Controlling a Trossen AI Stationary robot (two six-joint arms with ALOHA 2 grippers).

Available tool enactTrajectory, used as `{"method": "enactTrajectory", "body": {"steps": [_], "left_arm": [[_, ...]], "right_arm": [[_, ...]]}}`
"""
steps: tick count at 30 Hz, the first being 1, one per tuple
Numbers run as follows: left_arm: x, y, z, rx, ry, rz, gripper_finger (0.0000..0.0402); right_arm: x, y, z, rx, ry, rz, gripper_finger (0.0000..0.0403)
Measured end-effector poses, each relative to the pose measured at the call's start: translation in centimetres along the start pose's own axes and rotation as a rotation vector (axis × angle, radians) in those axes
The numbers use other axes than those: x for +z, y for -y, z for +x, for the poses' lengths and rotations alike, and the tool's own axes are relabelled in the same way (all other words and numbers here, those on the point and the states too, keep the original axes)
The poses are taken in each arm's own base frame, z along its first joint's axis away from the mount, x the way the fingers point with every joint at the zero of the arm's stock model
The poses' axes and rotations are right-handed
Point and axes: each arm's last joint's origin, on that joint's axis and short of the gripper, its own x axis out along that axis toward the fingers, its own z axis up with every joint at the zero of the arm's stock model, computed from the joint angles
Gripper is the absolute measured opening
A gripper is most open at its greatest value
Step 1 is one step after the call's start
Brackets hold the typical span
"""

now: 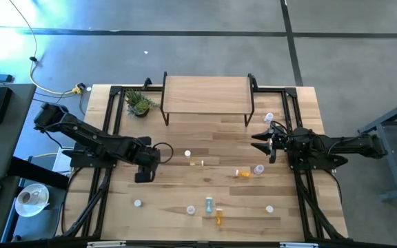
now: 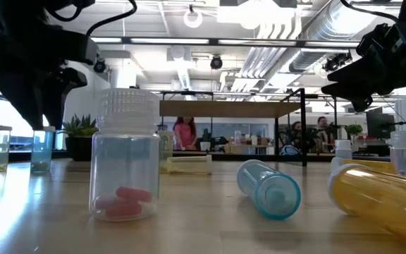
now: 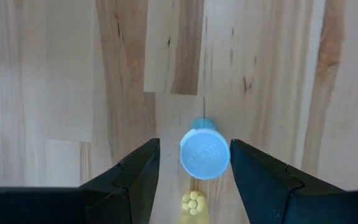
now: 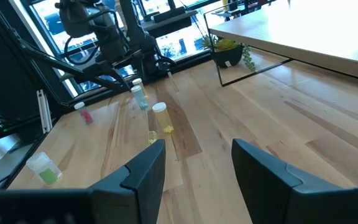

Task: Pick and place medicine bottles onto shelf by color
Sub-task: Put the top blue pill bottle on the shelf

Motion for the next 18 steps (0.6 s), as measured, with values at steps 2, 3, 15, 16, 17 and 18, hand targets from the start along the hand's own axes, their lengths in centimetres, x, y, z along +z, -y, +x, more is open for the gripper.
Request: {"method": "enactTrajectory", "body": {"steps": [2,3,15,16,17,18], "left_arm": [[0.03,0.00,0.08,0.008,-0.001,-0.006,0.0184],[0.04,0.02,0.16,0.009,-0.004,-0.006,0.0184],[0.07,0.06,0.31,0.011,-0.012,-0.004,0.0140],[0.06,0.06,0.31,0.009,-0.013,-0.004,0.0134],[0.06,0.07,0.31,0.005,-0.014,-0.004,0.0127],[0.06,0.08,0.31,0.002,-0.015,-0.004,0.0121]], "right_arm": [[0.01,-0.01,0.00,0.000,0.001,0.000,0.0177],[0.01,-0.01,0.00,0.000,0.000,0.000,0.0177],[0.01,-0.01,0.00,0.000,0.000,0.000,0.0177],[0.01,0.00,0.00,0.000,0.000,0.000,0.0177],[0.01,0.00,0.00,0.000,0.000,0.000,0.0177],[0.01,0.00,0.00,0.000,0.000,0.000,0.0177]]}}
